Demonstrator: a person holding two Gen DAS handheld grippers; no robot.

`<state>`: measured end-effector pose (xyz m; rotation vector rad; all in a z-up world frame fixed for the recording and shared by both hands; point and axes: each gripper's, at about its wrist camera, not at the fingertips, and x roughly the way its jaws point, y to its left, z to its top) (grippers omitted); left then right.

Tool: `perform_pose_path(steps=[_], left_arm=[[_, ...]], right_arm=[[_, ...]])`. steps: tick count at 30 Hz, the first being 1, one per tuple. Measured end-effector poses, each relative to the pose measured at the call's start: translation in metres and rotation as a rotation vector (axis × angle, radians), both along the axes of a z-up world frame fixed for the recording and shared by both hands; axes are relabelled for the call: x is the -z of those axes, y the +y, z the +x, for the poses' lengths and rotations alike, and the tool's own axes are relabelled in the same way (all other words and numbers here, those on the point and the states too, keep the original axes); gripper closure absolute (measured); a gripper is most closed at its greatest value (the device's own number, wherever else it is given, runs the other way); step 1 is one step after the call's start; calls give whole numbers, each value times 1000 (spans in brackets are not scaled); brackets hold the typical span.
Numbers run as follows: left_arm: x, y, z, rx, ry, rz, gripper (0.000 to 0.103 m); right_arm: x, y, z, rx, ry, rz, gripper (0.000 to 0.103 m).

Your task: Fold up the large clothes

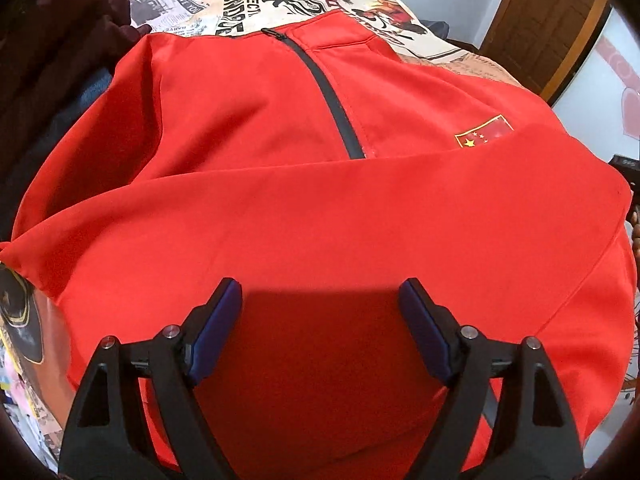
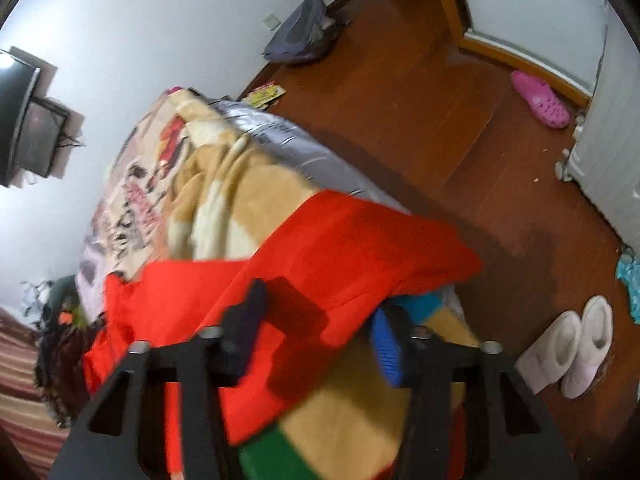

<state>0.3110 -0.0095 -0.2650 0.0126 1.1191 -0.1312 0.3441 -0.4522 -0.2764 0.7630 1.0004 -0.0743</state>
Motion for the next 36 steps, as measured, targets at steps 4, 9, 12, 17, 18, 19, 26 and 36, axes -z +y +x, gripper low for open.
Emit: perform_pose_path(steps=[4, 9, 12, 17, 18, 19, 26, 36], left_arm=[[0, 0, -2, -2, -5, 9, 20], [2, -2, 0, -3, -9, 17, 19], [1, -3, 0, -4, -7, 26, 19], [-4, -2, -3, -20, -5, 47, 19], [-8, 0, -5, -24, -12, 45, 19], [-13, 2, -8, -27, -22, 41, 19], [-58, 30, -28, -63, -118, 12, 19], [-70, 56, -52, -92, -130, -1, 19]], right_arm=[[-12, -2, -7, 20, -57, -64, 93], [-64, -4, -42, 55, -212, -151, 96], [-102, 3, -56, 13, -300, -199, 96], [-169, 35, -74, -106, -466, -245, 97], [-177, 42, -74, -128, -489, -244, 97], [-188, 52, -75, -159, -518, -238, 97], [-211, 146, -65, -444, -610, -215, 96], [-103, 258, -59, -802, -285, -280, 96]])
